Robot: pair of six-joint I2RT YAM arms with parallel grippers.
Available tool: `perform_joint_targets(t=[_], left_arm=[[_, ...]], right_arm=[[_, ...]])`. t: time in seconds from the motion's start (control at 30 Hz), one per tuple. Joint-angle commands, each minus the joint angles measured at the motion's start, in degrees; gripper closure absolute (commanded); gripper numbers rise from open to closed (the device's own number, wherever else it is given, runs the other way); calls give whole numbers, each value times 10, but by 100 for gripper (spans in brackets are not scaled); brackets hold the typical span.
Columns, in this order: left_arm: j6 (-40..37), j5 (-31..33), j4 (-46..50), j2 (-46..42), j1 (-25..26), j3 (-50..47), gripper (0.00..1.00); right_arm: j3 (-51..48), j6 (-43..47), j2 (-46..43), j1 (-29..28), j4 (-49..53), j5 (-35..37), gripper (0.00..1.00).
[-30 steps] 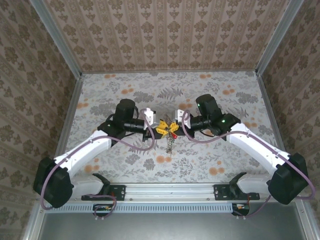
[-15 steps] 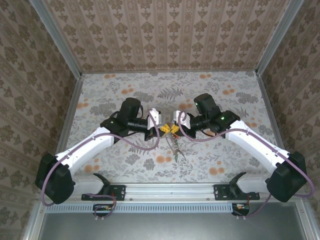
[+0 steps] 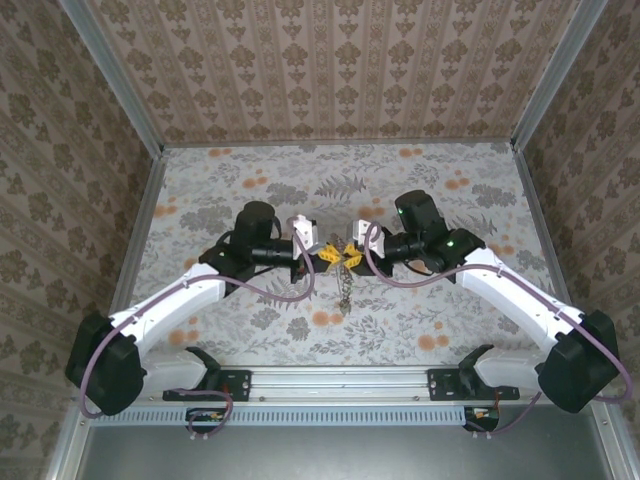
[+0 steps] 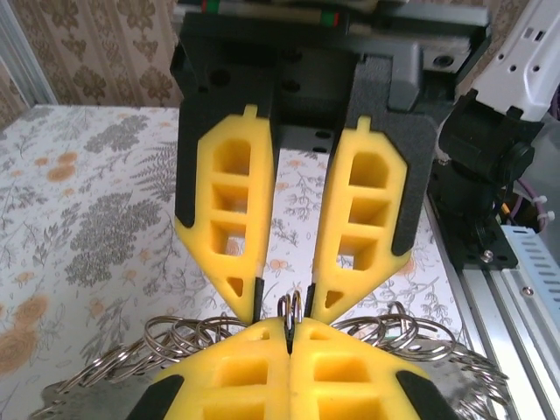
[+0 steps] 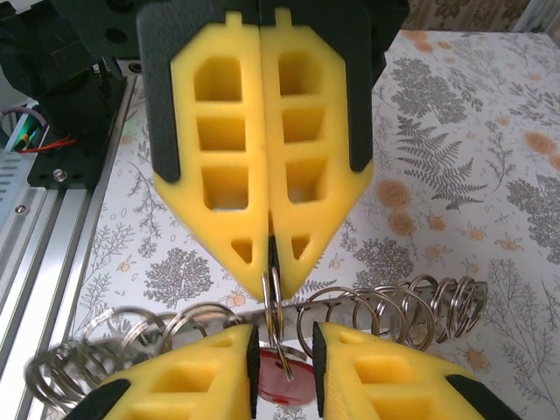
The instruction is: Put the keys on the keyring
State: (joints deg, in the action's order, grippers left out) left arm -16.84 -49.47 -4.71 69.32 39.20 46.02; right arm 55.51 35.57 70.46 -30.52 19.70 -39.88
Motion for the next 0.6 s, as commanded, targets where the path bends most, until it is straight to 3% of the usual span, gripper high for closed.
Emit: perform_joint_targets(t=[0.0, 0.33, 0.57], left_arm=[[33, -44, -88, -25, -9, -16, 100], [72, -64, -191, -26, -18, -58, 100], [84, -63, -212, -21, -18, -62, 100]], right_arm=[[-14, -24, -22, 9, -36, -25, 74], [-28, -55, -32, 22, -72, -70, 83], [-26, -67, -9, 15, -87, -85, 88]])
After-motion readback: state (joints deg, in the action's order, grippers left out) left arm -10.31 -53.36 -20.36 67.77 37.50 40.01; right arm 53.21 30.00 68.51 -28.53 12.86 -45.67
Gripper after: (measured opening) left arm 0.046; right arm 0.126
